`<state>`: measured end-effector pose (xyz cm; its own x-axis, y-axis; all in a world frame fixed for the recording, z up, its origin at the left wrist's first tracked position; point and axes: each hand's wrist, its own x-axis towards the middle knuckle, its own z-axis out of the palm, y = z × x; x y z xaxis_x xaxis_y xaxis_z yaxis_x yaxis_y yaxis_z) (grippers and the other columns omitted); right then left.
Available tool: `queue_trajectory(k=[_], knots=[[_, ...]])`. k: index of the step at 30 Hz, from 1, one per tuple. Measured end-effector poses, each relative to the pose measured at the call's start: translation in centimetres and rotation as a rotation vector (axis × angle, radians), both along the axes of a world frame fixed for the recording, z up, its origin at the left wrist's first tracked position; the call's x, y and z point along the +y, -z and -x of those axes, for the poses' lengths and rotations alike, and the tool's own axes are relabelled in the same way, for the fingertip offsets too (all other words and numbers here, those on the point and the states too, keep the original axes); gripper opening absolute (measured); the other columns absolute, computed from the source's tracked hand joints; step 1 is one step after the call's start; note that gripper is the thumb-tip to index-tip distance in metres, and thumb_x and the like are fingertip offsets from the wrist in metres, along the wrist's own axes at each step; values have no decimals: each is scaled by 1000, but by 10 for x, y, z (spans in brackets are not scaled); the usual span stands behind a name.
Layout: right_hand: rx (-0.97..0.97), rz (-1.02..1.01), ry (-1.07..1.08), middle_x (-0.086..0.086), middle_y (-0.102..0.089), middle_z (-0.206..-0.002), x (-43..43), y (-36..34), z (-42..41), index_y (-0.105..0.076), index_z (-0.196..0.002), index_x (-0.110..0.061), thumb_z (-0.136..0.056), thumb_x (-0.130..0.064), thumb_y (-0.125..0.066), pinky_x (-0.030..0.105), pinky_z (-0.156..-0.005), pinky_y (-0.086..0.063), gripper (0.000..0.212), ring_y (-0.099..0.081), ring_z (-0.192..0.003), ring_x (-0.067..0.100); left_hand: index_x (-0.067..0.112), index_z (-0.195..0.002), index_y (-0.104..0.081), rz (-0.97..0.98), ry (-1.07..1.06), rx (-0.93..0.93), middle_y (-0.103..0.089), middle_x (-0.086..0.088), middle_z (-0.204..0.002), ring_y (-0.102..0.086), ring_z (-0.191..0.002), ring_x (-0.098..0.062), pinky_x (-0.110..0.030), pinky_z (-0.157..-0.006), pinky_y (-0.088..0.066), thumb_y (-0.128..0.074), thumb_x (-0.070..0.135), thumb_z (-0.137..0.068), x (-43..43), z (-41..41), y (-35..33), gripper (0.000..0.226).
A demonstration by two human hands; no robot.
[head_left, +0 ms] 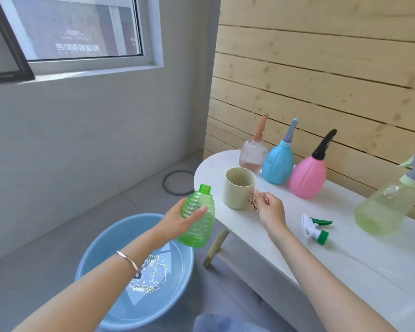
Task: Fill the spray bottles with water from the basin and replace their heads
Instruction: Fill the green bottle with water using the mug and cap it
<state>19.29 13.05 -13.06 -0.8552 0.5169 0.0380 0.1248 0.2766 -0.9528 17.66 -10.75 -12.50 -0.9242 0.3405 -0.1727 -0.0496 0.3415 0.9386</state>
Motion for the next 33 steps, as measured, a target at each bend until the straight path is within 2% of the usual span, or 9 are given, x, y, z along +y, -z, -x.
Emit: queue_trajectory(k=[3, 6, 10, 13, 17, 19, 25, 29, 33], knots=[[103, 50, -49, 3, -51, -63, -27, -9, 3, -56, -73, 4, -96, -27, -53, 13, -47, -29, 39, -41, -60, 15, 26, -118, -54, -55, -92, -53, -69, 9, -100, -67, -79, 5, -10, -63, -48, -62, 51, -86, -35, 10, 15, 41], [170, 59, -131, 1, -56, -64, -63, -20, 14, -59, -74, 6, -94, -27, -57, 9, -52, -34, 38, -45, -54, 4, 27, -119, -53, -91, -196, -103, -69, 5, -107, -69, -91, -5, -19, -73, -51, -79, 58, -67, -84, 25, 33, 65], [93, 19, -299, -11, -48, -47, -113, -6, 44, -61, -72, 5, -93, -26, -58, 12, -49, -34, 37, -40, -46, 4, 26, -114, -57, -45, -320, -114, -70, 5, -103, -68, -91, -8, -18, -68, -49, -82, 48, -62, -150, 44, 59, 61], [46, -193, -401, -9, -46, -48, -145, 30, 67, -60, -67, -5, -91, -34, -60, 29, -55, -35, 37, -41, -51, 13, 28, -108, -59, -4, -384, -131, -71, 6, -98, -70, -89, -9, -22, -70, -50, -80, 54, -52, -189, 49, 89, 65], [54, -580, -558, -6, -55, -54, -185, 94, 88, -60, -69, -12, -91, -44, -54, 29, -57, -38, 38, -48, -56, 10, 28, -107, -58, 13, -462, -127, -71, 8, -97, -69, -87, -6, -25, -75, -51, -77, 63, -44, -222, 57, 142, 75], [24, -737, -607, -3, -62, -65, -197, 127, 96, -62, -72, -13, -90, -47, -49, 33, -61, -41, 41, -55, -68, 20, 29, -106, -58, 16, -468, -122, -72, 10, -95, -69, -85, -2, -24, -76, -51, -77, 63, -45, -228, 60, 162, 73], [-98, -936, -685, 2, -65, -83, -195, 220, 110, -62, -80, -11, -94, -35, -49, 31, -72, -34, 31, -56, -86, 25, 35, -103, -58, 135, -385, -97, -65, 32, -94, -62, -85, 13, -6, -73, -41, -62, 74, -54, -232, 61, 218, 63], [-131, -1020, -721, 2, -67, -87, -196, 261, 118, -64, -83, -13, -97, -30, -46, 34, -83, -39, 28, -57, -88, 26, 37, -104, -59, 135, -448, -112, -66, 31, -95, -61, -88, 13, -9, -74, -41, -66, 70, -58, -238, 59, 250, 57], [-214, -1137, -743, 4, -66, -68, -217, 285, 127, -64, -67, -12, -84, -23, -69, 33, -68, -45, 21, -62, -70, 27, 38, -109, -58, 177, -414, -133, -65, 29, -102, -60, -94, 11, -12, -76, -43, -64, 76, -54, -247, 56, 269, 67]])
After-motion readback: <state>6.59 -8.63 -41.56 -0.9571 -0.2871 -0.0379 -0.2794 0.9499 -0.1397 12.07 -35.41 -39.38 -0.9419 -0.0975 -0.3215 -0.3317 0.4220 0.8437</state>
